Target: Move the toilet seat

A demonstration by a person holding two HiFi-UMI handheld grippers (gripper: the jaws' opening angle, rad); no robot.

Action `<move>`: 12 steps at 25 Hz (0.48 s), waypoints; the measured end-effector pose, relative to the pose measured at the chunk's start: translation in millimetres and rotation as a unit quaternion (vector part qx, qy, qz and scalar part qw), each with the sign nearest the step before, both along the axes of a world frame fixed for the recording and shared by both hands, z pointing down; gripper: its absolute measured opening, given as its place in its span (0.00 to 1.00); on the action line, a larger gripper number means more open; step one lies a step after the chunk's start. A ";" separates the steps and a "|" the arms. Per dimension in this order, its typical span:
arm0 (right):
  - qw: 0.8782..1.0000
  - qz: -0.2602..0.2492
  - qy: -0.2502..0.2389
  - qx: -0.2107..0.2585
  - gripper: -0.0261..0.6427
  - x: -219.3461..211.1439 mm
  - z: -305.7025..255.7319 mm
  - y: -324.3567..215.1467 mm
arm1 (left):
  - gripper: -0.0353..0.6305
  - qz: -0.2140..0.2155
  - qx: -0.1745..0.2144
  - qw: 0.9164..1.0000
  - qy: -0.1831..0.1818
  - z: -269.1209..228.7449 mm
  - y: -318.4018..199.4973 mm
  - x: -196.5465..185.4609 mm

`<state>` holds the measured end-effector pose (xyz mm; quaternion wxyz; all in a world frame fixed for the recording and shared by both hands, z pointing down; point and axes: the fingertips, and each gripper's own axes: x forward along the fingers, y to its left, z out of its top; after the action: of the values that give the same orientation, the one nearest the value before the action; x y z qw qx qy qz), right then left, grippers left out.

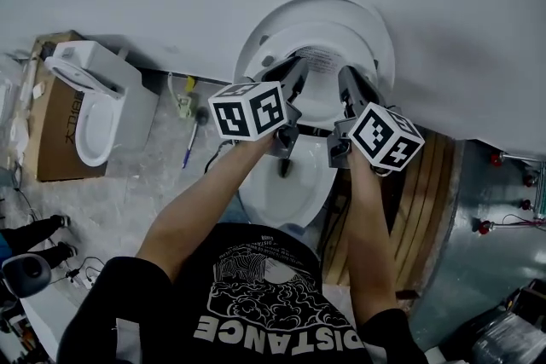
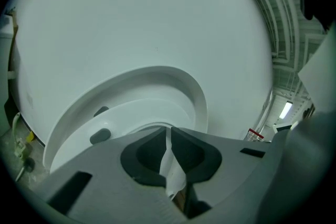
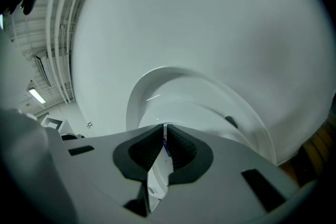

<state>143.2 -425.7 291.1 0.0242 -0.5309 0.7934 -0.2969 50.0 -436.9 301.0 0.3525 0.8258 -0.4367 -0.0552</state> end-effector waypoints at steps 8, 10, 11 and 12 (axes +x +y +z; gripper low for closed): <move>0.999 -0.040 0.032 0.013 0.08 2.4 -2.9 48.6 | 0.09 -0.001 0.026 0.998 -0.053 -4.5 53.9 25.6; 0.997 -0.053 0.046 0.017 0.08 2.2 -0.9 60.6 | 0.08 -0.003 0.031 0.998 -0.063 -3.5 67.7 31.0; 0.997 -0.058 0.053 0.018 0.08 1.8 0.3 66.2 | 0.08 -0.004 0.032 0.997 -0.068 -2.7 74.0 32.9; 0.996 -0.062 0.059 0.018 0.08 1.1 1.5 71.8 | 0.08 -0.004 0.032 0.997 -0.074 -1.5 80.3 34.5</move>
<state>144.4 -353.8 292.6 -0.0310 -0.4967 0.8301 -0.2516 84.4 -356.7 299.5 0.2922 0.8366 -0.4633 -0.0091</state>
